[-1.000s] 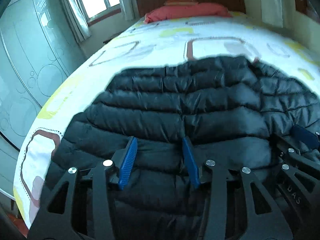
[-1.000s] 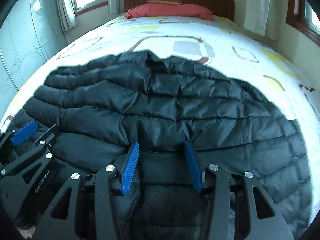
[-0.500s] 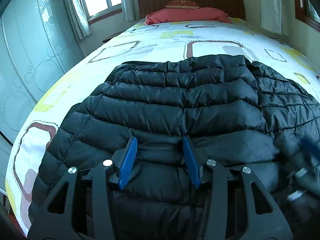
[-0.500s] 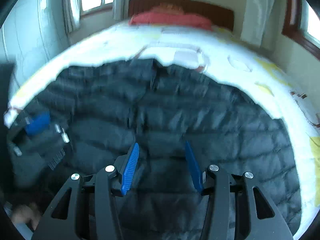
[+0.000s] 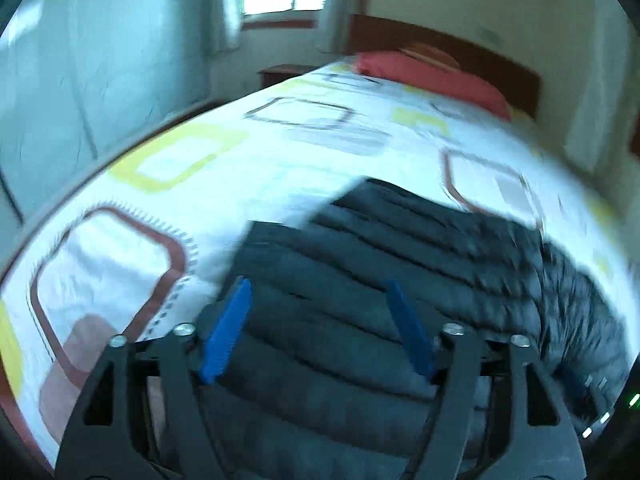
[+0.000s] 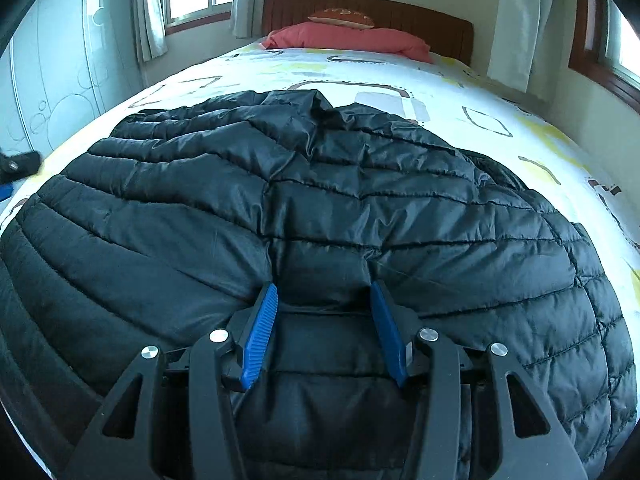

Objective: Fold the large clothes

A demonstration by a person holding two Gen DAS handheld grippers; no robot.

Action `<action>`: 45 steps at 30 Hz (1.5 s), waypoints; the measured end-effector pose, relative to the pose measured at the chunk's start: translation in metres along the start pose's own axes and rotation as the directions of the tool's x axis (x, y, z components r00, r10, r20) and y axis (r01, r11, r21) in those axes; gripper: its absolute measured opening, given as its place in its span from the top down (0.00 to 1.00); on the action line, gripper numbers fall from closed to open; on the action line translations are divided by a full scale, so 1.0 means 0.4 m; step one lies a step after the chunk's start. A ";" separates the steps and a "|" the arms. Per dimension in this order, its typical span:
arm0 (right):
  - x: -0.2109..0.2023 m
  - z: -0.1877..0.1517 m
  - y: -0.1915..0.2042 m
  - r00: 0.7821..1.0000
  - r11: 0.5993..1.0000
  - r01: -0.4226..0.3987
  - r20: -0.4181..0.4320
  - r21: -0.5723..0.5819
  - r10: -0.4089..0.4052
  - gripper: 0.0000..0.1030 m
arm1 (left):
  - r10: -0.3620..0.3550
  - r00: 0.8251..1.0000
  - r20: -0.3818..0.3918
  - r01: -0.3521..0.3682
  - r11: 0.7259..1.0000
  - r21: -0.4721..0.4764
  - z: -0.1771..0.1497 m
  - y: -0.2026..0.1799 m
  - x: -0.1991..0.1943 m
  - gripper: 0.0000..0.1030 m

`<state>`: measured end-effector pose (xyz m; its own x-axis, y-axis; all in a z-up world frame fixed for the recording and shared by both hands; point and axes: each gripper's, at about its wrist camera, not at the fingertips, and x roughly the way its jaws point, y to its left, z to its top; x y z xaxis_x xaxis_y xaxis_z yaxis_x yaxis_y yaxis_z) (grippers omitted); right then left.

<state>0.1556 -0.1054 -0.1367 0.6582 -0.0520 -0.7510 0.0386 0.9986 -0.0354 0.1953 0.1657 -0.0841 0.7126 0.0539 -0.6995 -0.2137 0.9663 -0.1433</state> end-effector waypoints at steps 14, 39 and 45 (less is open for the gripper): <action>-0.006 -0.010 -0.017 1.000 1.000 -0.014 0.011 0.013 0.014 0.52 | -0.449 0.878 -0.166 0.266 0.746 -0.611 -0.056 0.301 0.198 0.13; -0.001 -0.010 -0.030 1.000 0.999 -0.028 0.015 0.025 0.027 0.52 | -0.485 0.857 -0.173 0.355 0.800 -0.484 -0.081 0.216 0.226 0.57; 0.005 -0.002 -0.043 0.997 0.995 -0.070 0.015 0.067 0.069 0.52 | -0.483 0.859 -0.170 0.356 0.802 -0.480 -0.087 0.221 0.222 0.59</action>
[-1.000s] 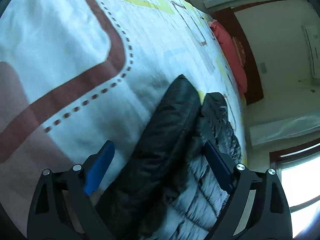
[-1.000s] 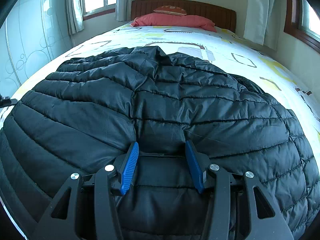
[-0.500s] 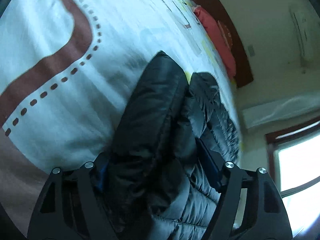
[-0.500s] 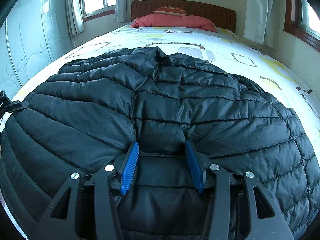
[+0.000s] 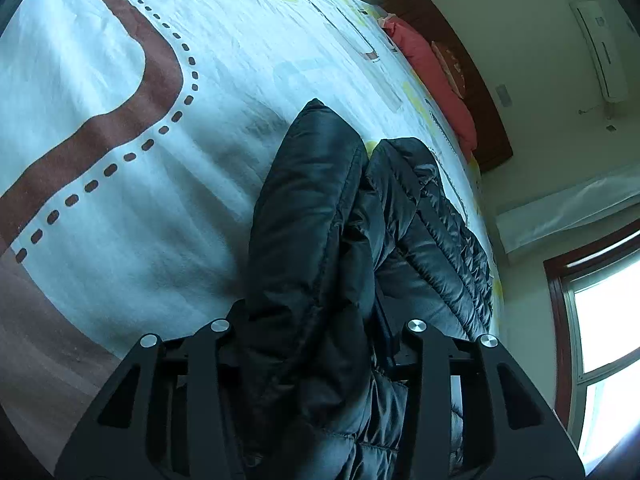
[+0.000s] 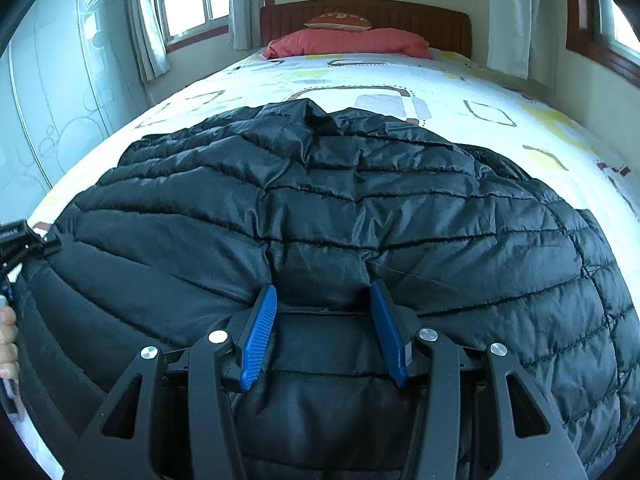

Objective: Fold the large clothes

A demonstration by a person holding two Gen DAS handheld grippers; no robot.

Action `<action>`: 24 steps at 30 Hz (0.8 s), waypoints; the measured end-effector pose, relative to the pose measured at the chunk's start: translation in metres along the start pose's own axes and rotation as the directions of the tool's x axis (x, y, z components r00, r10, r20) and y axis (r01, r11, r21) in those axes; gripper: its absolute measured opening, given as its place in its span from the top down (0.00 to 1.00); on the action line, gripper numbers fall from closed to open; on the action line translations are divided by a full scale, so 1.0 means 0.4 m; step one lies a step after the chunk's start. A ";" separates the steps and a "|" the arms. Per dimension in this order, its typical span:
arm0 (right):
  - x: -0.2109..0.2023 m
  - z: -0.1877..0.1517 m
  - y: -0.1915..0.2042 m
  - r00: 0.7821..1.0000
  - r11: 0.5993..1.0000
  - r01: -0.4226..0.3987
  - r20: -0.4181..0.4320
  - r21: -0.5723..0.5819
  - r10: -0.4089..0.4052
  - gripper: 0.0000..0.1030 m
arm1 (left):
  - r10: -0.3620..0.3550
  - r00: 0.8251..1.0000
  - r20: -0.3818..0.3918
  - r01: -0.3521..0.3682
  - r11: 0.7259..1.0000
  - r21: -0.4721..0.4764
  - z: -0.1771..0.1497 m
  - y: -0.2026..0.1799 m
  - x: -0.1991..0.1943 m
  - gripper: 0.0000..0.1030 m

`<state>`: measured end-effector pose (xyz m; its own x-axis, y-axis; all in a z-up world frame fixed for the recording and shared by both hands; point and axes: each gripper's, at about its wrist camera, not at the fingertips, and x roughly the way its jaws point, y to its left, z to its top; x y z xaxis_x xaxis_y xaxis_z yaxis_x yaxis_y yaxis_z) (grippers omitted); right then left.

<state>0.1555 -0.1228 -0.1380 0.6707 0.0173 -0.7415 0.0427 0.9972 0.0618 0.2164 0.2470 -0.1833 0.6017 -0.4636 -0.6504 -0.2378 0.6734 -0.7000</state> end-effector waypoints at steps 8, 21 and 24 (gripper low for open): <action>-0.027 0.016 -0.042 0.998 0.993 -0.068 0.015 0.093 0.067 0.52 | 0.010 1.000 0.006 -0.010 1.000 0.010 -0.006 -0.002 -0.007 0.59; -0.153 0.028 -0.473 0.991 0.882 0.043 0.095 0.469 -0.099 0.30 | 0.003 1.000 0.003 -0.003 1.000 0.000 -0.007 0.000 -0.007 0.60; -0.120 -0.007 -0.549 0.998 0.829 -0.003 0.053 0.560 -0.033 0.30 | 0.003 1.000 0.003 -0.003 1.000 0.000 -0.008 0.000 -0.007 0.60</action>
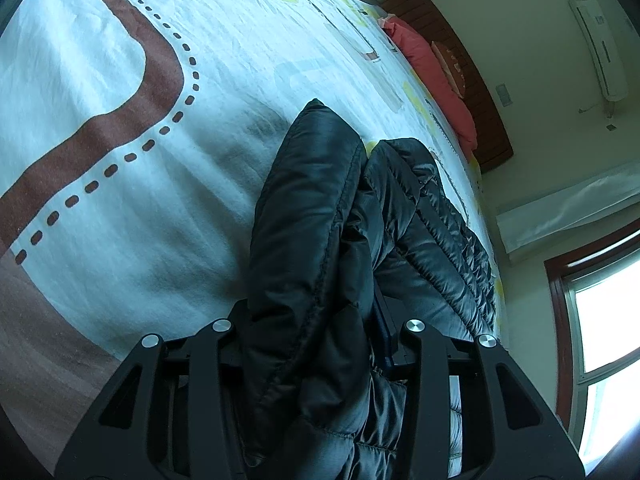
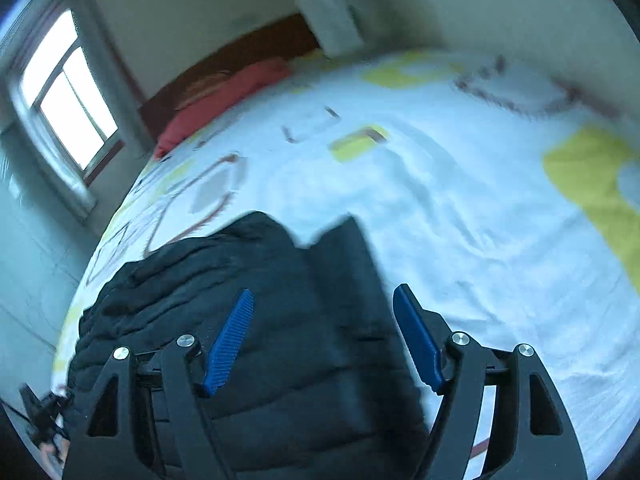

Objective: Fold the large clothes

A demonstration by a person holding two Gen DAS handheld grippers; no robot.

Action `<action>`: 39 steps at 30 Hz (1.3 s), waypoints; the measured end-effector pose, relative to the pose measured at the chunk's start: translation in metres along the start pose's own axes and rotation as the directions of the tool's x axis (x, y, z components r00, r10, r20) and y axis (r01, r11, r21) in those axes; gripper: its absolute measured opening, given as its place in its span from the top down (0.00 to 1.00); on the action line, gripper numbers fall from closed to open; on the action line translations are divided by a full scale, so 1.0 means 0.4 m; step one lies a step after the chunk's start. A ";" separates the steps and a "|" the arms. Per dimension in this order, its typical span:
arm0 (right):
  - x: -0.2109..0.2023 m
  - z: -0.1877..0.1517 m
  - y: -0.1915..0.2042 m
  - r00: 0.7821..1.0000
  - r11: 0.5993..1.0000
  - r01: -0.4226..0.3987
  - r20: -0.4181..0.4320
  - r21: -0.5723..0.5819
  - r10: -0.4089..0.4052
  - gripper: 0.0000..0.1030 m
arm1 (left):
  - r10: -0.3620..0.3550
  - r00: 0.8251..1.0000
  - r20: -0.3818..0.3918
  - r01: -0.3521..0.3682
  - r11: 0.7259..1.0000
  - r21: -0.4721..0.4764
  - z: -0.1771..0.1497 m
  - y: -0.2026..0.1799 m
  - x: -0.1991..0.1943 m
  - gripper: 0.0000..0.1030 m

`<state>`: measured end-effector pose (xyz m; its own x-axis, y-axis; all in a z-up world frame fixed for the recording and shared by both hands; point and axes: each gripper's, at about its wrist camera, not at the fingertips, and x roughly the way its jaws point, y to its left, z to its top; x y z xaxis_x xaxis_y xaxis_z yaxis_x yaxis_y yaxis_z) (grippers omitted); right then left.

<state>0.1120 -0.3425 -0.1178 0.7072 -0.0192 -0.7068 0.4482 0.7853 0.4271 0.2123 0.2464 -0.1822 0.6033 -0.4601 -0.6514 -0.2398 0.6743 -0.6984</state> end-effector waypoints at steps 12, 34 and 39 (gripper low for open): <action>0.099 -0.071 -0.006 0.994 0.996 -0.074 -0.080 0.049 0.078 0.41 | -0.008 1.000 -0.001 0.008 1.000 0.006 -0.004 -0.024 -0.018 0.70; 0.079 -0.084 -0.052 0.989 0.986 -0.138 -0.035 0.098 0.142 0.49 | -0.065 0.996 0.055 0.038 0.916 0.399 -0.207 -0.570 -0.098 0.82; 0.070 -0.090 -0.074 0.983 0.976 -0.173 -0.034 0.128 0.179 0.52 | -0.039 0.999 0.034 0.018 0.875 0.483 -0.306 -0.662 -0.044 0.82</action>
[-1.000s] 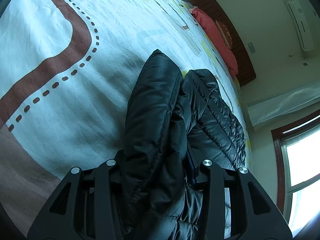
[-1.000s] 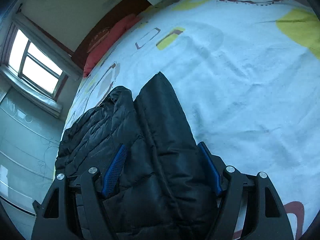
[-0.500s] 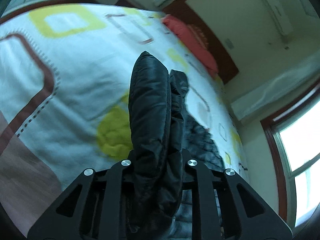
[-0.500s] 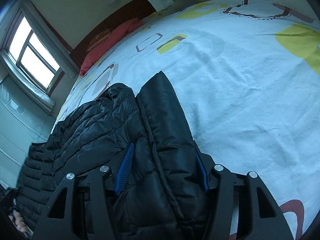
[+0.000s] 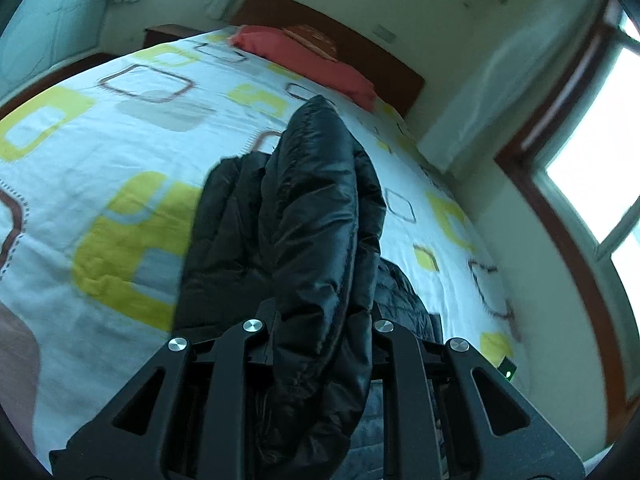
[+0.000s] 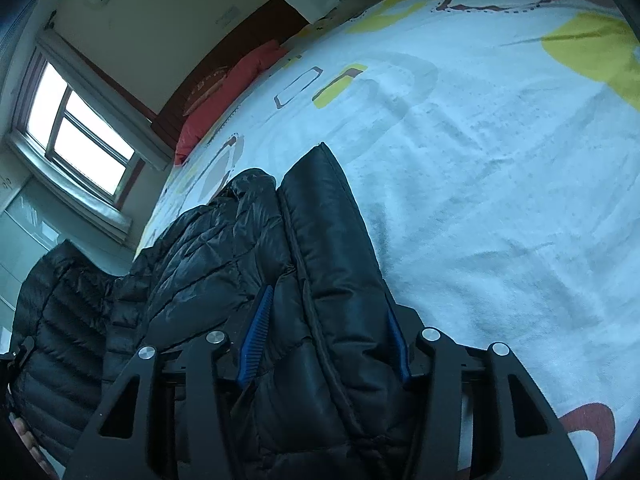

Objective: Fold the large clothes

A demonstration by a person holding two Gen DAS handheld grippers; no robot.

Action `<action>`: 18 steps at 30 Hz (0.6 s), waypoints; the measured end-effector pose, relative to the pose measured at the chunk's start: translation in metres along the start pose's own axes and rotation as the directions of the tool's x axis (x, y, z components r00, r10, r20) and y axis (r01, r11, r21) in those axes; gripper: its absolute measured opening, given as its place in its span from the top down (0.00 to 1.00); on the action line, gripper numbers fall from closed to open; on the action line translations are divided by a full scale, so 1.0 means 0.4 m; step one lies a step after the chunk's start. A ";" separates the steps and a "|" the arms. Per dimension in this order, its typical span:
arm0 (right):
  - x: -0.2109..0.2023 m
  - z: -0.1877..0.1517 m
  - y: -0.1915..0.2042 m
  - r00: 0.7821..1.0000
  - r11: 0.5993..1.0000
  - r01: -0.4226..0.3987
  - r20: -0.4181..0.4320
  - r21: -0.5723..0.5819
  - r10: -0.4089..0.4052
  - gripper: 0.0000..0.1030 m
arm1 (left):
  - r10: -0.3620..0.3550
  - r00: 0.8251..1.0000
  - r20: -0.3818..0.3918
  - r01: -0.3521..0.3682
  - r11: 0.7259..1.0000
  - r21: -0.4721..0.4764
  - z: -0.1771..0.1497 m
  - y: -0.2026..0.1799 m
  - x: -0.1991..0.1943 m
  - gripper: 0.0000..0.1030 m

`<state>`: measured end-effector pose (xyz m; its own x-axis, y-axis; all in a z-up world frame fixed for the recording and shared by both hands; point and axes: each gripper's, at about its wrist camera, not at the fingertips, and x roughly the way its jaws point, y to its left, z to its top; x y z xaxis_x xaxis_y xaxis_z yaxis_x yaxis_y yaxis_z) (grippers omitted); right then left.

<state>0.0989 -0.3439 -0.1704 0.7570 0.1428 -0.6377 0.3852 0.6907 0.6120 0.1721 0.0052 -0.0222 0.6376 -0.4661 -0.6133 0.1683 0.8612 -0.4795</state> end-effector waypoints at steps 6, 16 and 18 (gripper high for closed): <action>-0.013 -0.002 -0.027 0.999 0.999 -0.040 -0.008 0.023 0.040 0.56 | 0.014 0.999 -0.052 -0.010 0.997 0.070 -0.066 -0.118 0.092 0.82; -0.033 -0.003 -0.056 0.996 0.996 -0.082 -0.024 0.044 0.083 0.60 | 0.017 0.986 -0.164 0.009 0.987 0.159 -0.183 -0.235 0.237 0.82; -0.038 -0.005 -0.062 0.996 0.995 -0.087 -0.025 0.046 0.088 0.60 | 0.019 0.984 -0.175 0.011 0.985 0.171 -0.202 -0.249 0.254 0.82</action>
<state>0.0770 -0.3617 -0.1767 0.7745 0.2212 -0.5926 0.3417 0.6421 0.6863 0.1593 -0.1444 -0.0875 0.4992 -0.4777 -0.7229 0.3015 0.8779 -0.3719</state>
